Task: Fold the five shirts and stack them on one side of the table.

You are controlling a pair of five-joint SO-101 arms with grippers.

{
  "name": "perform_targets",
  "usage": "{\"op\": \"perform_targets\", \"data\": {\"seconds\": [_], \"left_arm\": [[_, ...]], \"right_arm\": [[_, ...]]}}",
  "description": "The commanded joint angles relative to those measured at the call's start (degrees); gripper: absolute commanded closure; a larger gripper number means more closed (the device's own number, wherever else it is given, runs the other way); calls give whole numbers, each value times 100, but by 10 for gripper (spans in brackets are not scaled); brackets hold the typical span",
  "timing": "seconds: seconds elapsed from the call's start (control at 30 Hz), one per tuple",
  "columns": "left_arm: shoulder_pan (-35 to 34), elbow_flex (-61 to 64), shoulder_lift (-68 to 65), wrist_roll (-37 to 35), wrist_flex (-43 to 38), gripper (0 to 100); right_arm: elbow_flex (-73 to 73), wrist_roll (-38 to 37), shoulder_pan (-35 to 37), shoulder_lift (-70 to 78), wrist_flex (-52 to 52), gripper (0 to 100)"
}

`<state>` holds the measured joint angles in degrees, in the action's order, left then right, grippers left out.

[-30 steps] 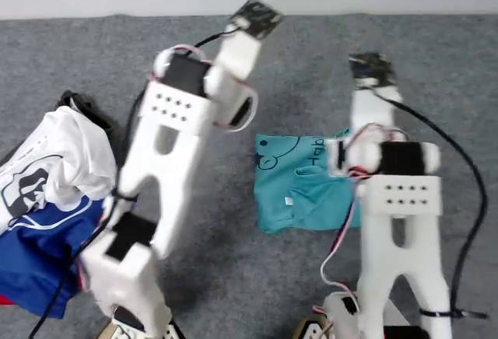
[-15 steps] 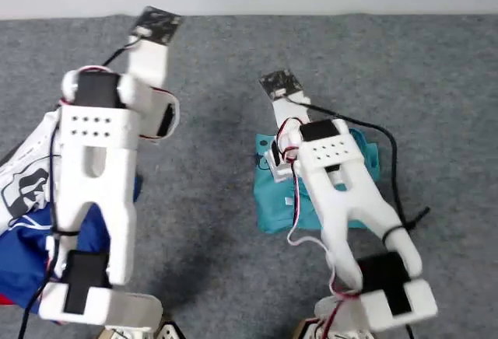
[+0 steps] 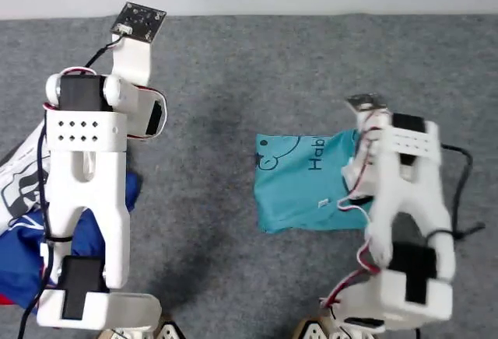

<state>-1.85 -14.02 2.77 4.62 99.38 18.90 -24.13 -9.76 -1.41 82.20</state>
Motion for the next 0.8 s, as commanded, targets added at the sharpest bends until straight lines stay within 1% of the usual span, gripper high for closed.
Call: {"op": "perform_targets", "data": {"seconds": [0.0,0.1,0.2,0.27,0.37,0.43,0.6,0.77], "left_arm": [[9,-13,229,35,105,994],[9,-13,220,35,105,994],[9,-13,220,35,105,994],[9,-13,220,35,105,994],[9,-13,220,35,105,994],[9,-13,220,35,105,994],[0,-13,220,35,105,994],[0,-13,220,35,105,994]], "right_arm": [[-290,-229,-101,-875,163,989],[-273,-70,338,-1235,-31,989],[-255,378,980,-1253,-400,989],[-246,712,1314,-1086,-769,989],[-255,923,1481,-558,-1095,989],[-255,905,1376,-145,-1086,989],[-281,879,338,725,-1077,988],[-281,88,-418,1051,-558,987]]}}
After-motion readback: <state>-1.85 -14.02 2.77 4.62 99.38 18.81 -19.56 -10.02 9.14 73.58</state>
